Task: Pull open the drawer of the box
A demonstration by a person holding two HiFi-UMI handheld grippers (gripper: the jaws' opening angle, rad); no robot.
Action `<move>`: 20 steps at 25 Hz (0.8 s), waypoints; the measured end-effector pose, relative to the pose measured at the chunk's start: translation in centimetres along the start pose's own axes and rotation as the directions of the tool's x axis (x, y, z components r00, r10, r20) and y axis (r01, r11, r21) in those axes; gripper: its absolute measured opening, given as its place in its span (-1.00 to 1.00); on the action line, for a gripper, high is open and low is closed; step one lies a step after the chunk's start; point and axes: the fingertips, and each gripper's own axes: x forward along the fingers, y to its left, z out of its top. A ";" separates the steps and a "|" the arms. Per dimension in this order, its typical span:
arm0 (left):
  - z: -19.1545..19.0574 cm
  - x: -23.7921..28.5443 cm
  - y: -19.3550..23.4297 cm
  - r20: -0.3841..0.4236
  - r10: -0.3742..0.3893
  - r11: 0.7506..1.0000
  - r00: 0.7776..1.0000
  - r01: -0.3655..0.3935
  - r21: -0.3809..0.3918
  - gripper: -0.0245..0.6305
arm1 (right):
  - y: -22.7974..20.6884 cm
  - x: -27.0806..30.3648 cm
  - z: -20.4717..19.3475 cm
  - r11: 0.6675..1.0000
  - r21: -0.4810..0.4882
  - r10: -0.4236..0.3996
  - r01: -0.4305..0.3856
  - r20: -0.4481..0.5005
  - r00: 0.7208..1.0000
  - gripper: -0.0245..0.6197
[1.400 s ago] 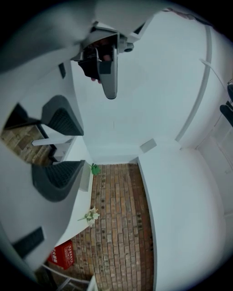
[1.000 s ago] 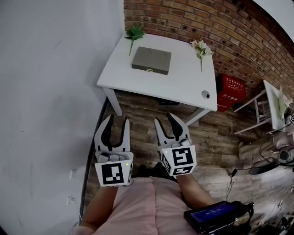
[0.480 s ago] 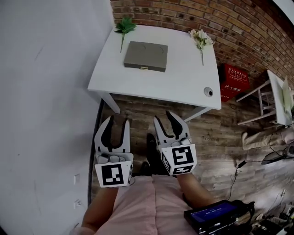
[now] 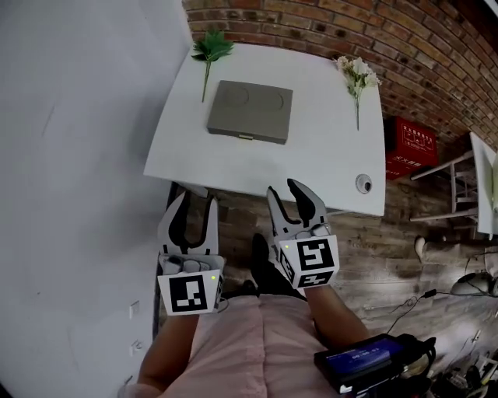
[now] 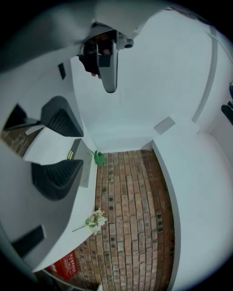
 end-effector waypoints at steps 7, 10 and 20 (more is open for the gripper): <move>0.6 5.4 0.0 -0.012 0.007 1.000 1.000 -0.007 0.016 -0.45 | -3.4 4.3 1.7 1.000 0.019 0.016 -0.016 0.018 1.000 -0.43; 1.5 7.2 -0.2 0.002 0.005 1.000 1.000 -0.005 0.023 -0.45 | -4.9 5.3 2.8 1.000 0.018 0.014 -0.015 0.036 0.999 -0.44; 2.3 9.9 0.2 0.035 -0.013 1.000 0.999 0.013 0.008 -0.46 | -6.6 7.3 4.7 1.000 0.003 -0.008 0.008 0.050 0.999 -0.46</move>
